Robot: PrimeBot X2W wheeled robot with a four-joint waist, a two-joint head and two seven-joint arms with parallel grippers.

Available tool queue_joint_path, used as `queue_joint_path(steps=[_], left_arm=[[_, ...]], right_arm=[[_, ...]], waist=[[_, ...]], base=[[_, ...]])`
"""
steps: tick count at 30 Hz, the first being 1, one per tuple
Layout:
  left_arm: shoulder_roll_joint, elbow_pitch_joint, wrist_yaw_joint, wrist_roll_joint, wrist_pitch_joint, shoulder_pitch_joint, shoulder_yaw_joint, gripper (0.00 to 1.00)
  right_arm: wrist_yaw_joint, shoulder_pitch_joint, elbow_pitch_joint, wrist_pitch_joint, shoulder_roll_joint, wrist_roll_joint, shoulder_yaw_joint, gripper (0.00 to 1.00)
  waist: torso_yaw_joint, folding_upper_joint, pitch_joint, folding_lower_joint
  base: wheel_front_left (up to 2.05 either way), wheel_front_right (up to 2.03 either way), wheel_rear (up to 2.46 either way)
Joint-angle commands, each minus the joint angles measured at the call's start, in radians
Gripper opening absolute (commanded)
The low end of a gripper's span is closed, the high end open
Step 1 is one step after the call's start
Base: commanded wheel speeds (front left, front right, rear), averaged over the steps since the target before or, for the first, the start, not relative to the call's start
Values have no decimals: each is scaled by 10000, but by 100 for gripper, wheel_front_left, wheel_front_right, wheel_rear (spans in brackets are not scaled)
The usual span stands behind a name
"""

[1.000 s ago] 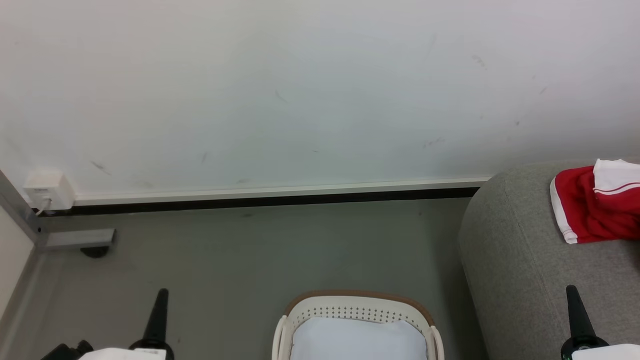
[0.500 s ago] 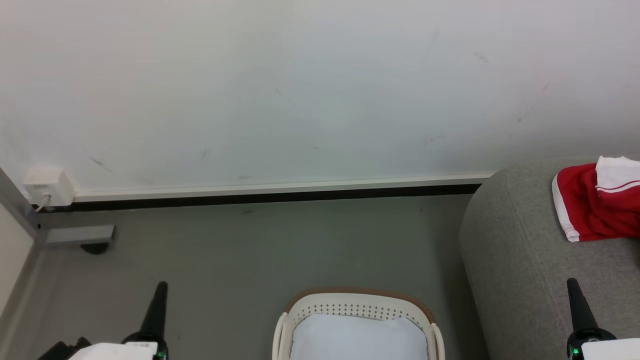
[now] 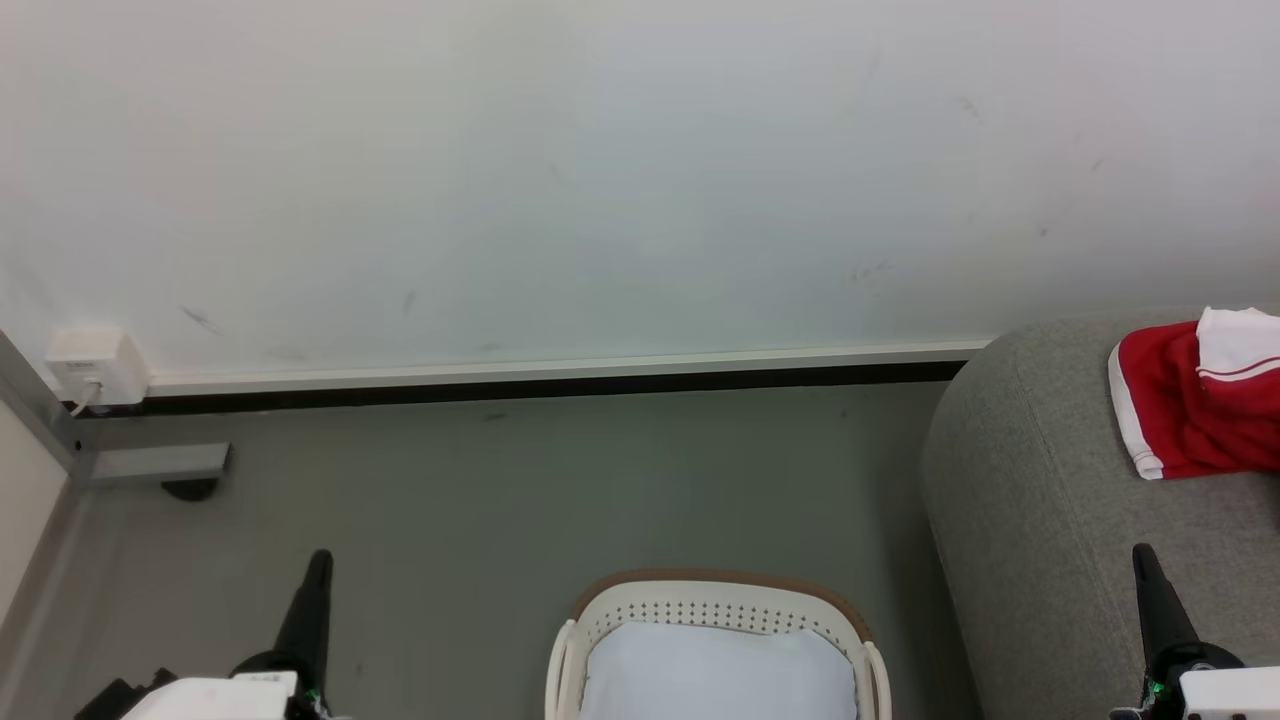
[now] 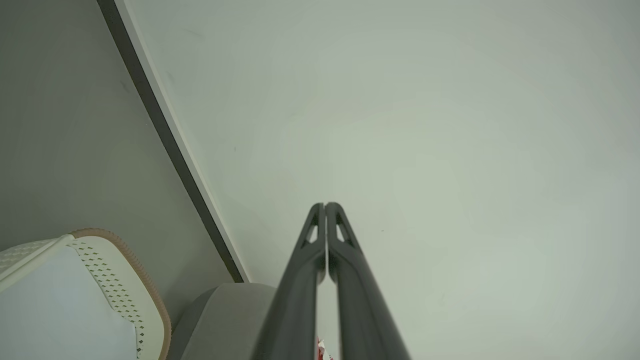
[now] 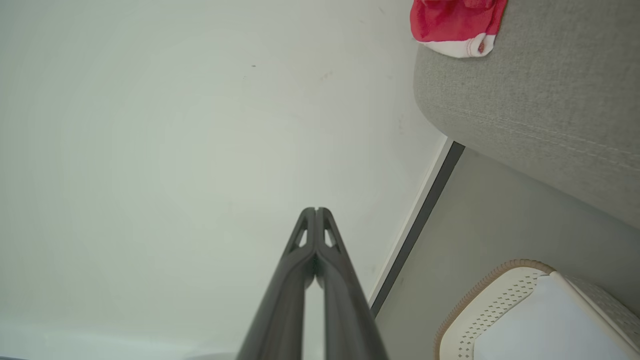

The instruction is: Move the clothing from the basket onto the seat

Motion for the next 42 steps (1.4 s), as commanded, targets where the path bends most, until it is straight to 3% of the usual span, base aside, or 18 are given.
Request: queue_joint_path(steps=[1, 22, 42], left_arm=[[86, -51, -71, -169, 62, -145, 54, 0], [92, -32, -88, -1641, 450, -317, 173, 0], [89, -30, -88, -1601, 449, -306, 169, 0]], right_arm=[[-17, -135, -61, 71, -95, 199, -44, 0], [-21, -294, -106, 455, -102, 1728, -104, 0], [-21, -285, -103, 449, -99, 1680, -99, 0]], waist=[[2, 0, 6, -1], [31, 0, 160, -1], [31, 0, 160, -1]], base=[[0, 0, 0], [0, 0, 0], [0, 0, 0]])
